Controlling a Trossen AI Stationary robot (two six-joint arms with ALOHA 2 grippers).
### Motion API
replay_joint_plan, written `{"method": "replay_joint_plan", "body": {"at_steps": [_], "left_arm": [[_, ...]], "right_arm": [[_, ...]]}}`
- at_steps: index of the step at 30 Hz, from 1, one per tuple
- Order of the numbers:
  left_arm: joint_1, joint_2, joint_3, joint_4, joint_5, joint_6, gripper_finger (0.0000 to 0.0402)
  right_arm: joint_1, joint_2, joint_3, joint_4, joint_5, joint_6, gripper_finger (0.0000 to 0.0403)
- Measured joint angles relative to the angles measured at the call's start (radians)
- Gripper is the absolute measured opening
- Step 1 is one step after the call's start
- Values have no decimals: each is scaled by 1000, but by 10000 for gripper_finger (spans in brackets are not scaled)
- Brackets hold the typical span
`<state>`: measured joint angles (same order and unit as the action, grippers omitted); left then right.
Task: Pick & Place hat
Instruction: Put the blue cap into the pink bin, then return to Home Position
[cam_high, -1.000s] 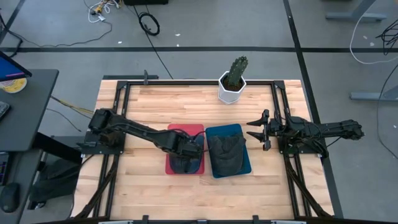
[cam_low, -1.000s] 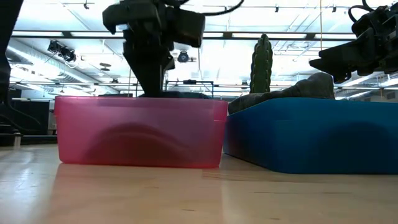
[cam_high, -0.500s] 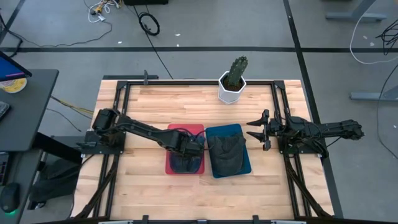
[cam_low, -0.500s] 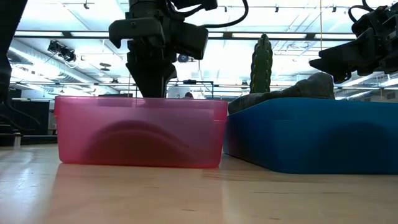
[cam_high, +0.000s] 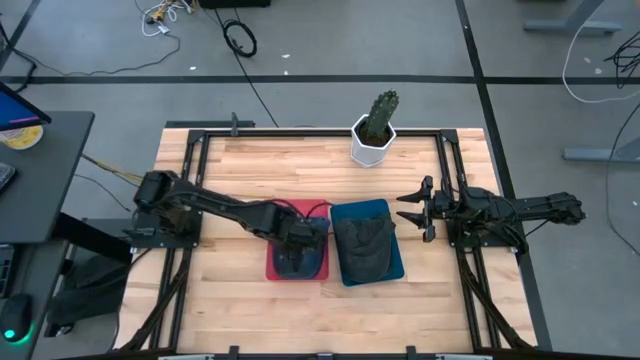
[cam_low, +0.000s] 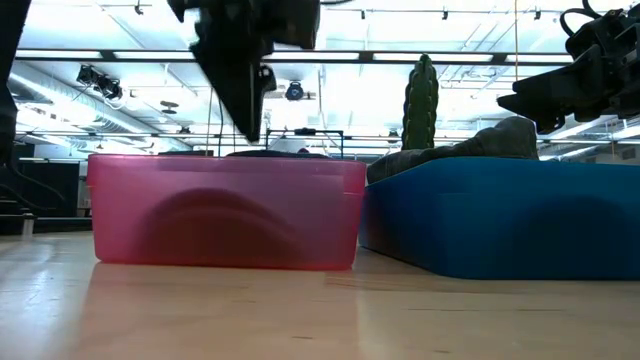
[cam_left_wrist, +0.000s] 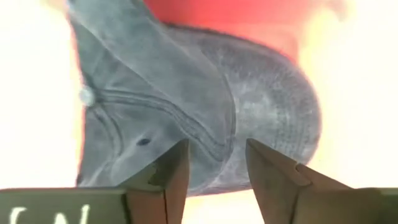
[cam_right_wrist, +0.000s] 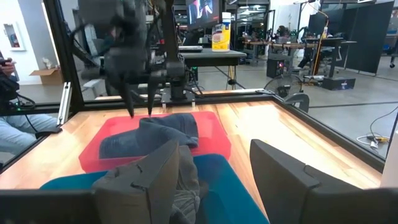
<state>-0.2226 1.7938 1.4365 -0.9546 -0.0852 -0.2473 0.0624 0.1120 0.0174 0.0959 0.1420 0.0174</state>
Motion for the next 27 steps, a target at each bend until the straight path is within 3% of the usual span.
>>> {"method": "replay_joint_plan", "body": {"at_steps": [8,12,15,19,24,27], "left_arm": [[-13,-104,1,38,-2,-8,169],[-13,-105,2,144,-2,-45,169],[-3,-105,2,155,43,50,169],[7,-137,-1,164,49,67,169],[-5,-227,-128,253,69,173,169],[13,-335,-246,326,88,158,169]], "right_arm": [[0,0,0,0,0,0,204],[0,0,0,0,0,0,204],[0,0,0,0,0,0,204],[0,0,0,0,0,0,204],[0,0,0,0,0,0,204],[0,0,0,0,0,0,204]]}}
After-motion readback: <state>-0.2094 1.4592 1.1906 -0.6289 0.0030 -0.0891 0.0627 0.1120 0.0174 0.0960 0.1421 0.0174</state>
